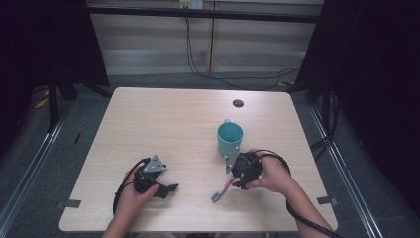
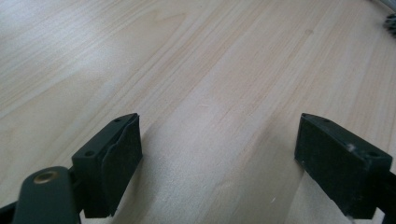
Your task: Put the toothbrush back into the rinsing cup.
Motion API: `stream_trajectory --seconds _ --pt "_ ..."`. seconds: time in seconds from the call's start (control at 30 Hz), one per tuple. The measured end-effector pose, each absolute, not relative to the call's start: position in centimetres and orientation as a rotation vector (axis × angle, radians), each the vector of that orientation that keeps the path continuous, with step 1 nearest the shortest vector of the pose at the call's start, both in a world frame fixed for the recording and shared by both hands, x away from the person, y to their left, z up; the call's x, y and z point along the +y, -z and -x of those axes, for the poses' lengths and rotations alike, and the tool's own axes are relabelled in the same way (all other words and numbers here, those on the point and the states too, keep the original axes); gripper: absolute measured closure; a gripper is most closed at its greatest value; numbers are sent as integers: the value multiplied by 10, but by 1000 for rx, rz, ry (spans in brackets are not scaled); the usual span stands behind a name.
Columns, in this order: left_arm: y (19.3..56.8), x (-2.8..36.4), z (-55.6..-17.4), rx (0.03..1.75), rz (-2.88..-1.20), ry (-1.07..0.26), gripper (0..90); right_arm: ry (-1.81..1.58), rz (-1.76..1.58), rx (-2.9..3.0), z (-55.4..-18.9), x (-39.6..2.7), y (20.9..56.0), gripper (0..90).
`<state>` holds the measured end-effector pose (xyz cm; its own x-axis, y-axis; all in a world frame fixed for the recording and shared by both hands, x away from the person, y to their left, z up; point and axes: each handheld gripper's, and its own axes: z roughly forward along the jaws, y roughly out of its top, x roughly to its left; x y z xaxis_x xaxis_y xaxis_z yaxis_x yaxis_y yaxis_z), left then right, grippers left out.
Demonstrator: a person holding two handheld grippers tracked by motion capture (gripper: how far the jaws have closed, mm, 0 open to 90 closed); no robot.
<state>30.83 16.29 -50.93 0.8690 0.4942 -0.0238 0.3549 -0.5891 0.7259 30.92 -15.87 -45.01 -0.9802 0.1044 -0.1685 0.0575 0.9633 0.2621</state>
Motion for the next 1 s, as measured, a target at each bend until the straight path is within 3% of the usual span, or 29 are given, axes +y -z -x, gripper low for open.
stream_trajectory --seconds 1.0 --pt "510 164 -309 610 -2257 -236 149 -337 20 2987 -312 -137 458 464"
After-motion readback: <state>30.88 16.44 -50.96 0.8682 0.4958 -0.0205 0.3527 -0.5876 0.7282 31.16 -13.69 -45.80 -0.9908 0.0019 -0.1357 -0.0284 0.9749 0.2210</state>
